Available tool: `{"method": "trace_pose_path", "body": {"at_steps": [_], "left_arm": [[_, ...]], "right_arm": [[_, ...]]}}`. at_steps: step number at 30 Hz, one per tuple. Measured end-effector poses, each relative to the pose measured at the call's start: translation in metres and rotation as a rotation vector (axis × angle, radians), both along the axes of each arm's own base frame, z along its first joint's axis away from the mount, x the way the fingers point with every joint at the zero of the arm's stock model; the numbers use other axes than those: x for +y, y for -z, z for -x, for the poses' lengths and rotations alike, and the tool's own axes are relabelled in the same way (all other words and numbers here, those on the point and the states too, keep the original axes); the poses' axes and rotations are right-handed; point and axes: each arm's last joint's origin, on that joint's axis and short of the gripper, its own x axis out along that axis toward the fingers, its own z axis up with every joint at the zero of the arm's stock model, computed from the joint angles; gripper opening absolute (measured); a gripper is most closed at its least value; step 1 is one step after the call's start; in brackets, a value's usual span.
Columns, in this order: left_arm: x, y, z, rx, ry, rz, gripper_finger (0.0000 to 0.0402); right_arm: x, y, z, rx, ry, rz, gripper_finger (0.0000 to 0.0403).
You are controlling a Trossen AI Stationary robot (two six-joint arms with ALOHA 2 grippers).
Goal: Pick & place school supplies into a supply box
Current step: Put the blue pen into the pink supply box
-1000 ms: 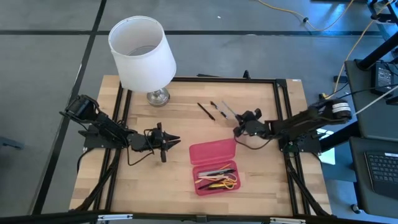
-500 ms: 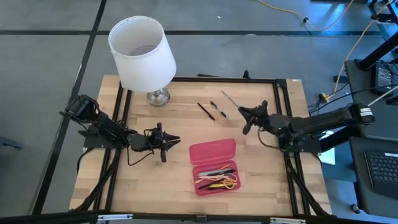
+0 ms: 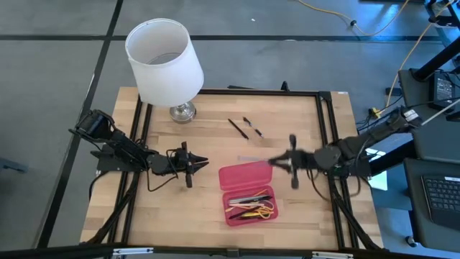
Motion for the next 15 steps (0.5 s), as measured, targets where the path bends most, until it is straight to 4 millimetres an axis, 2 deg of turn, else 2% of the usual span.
{"method": "trace_pose_path", "body": {"at_steps": [3,7,11,15], "left_arm": [[0.0,0.0,0.0,0.0,0.0,0.0,0.0065],[0.0,0.0,0.0,0.0,0.0,0.0,0.0063],[0.0,0.0,0.0,0.0,0.0,0.0,0.0061],[0.0,0.0,0.0,0.0,0.0,0.0,0.0065]], "right_arm": [[0.023,0.009,-0.004,0.055,-0.105,-0.014,0.0041],[0.05,0.038,-0.012,0.175,-0.149,-0.038,0.0041],[0.075,0.066,-0.025,0.212,-0.177,-0.047,0.0041],[0.09,0.092,-0.034,0.247,-0.176,-0.068,0.0041]]}}
